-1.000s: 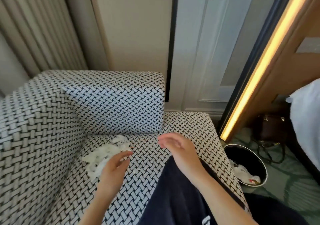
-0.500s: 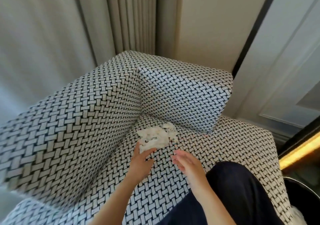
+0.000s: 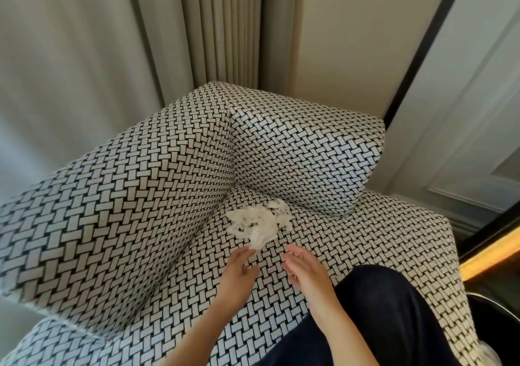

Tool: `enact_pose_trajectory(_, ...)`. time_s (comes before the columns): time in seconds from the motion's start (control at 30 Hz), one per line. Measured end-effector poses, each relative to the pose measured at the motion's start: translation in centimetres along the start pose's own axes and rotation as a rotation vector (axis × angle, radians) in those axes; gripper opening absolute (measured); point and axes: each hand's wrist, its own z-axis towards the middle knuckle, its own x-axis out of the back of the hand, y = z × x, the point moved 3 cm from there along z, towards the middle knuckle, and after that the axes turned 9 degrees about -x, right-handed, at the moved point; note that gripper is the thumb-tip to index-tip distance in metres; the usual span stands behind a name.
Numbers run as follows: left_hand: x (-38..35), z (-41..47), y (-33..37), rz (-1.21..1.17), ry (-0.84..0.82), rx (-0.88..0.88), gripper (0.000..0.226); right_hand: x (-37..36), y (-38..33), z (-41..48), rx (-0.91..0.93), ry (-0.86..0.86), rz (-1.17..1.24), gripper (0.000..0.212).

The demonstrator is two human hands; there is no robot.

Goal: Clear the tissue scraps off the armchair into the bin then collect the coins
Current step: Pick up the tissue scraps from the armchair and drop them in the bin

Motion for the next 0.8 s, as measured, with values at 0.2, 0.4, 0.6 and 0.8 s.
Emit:
enact_pose_trajectory(0.2,-1.5,-1.4,3.9,-0.092,-0.175,-0.154,0.034,-0.2,0.2,0.3,-0.01,-0.071,0.041,0.05)
enact_pose_trajectory(0.4,-1.4,-0.8,5.9,-0.197,-0.336,-0.232,0.025,0.5,0.2,0.3,-0.024,0.032,0.148,0.029)
enact_pose_trajectory(0.6,0.9,1.8,4.3,-0.187,0.077,-0.019,0.017,0.6,0.0,0.1,-0.027,0.07,0.206,0.022)
enact_pose_trajectory(0.8,2.6,8.3,0.7,0.465,0.049,0.109,0.073,0.7,-0.1,-0.2,-0.02,0.049,0.208,0.021)
